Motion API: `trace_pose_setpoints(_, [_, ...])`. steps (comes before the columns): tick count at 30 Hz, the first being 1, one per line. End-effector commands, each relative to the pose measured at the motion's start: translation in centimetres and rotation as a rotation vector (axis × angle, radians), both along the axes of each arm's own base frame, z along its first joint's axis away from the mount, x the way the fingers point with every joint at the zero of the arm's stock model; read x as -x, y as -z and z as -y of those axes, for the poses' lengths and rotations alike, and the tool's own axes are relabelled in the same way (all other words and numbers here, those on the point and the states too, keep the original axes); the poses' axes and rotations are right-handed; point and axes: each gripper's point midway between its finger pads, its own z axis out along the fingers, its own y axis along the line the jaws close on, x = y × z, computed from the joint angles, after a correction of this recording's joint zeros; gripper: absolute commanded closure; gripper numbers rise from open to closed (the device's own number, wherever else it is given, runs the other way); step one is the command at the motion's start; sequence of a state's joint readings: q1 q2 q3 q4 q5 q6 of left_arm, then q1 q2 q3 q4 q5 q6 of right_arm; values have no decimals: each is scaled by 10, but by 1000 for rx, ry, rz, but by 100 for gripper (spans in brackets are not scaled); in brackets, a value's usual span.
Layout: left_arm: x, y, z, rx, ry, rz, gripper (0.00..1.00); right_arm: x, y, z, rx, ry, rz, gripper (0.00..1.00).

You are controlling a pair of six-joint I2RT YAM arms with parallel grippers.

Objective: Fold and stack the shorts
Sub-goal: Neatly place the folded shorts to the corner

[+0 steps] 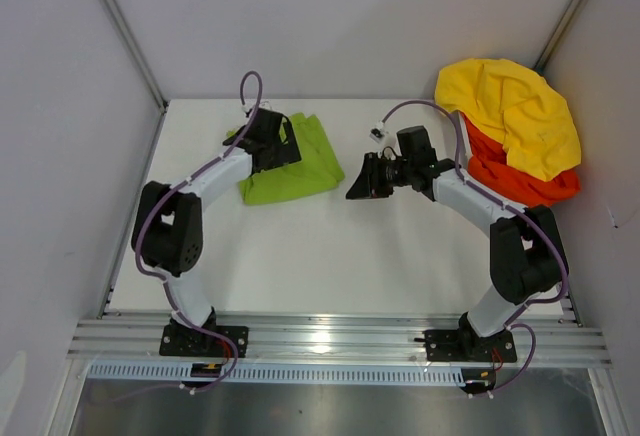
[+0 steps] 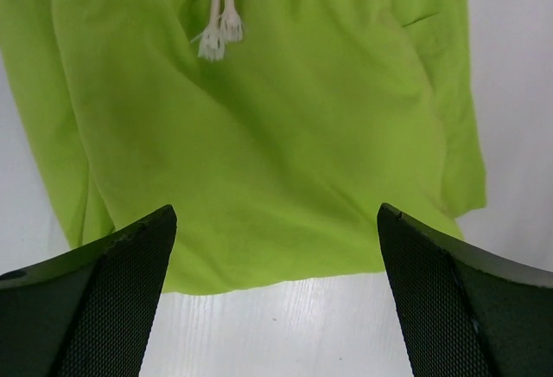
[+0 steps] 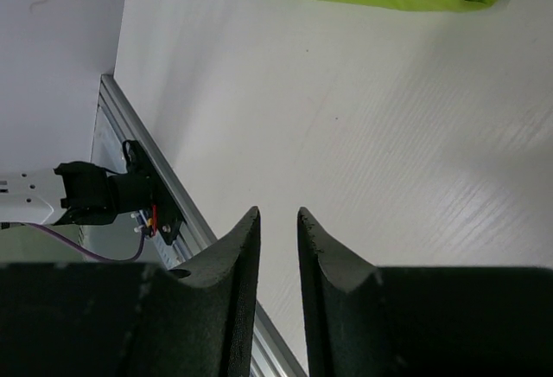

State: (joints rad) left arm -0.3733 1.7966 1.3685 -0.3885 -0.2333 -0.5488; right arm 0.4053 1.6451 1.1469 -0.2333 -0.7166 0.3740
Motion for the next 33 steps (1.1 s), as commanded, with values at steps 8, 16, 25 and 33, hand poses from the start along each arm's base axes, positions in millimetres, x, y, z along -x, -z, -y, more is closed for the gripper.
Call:
trace_pose_setpoints(8, [-16, 58, 18, -28, 16, -117, 1, -2, -27, -3, -45, -1, 68, 73])
trace_pose_setpoints(16, [-28, 86, -3, -27, -18, -199, 1, -40, 10, 6, 105, 156, 26, 67])
trace_pose_setpoints(25, [-45, 95, -81, 32, -115, -217, 4, -64, 22, -10, 115, 176, 11, 60])
trace_pose_setpoints(33, [-82, 87, -154, 119, -237, -211, 3, -61, 25, -6, 143, 173, -7, 59])
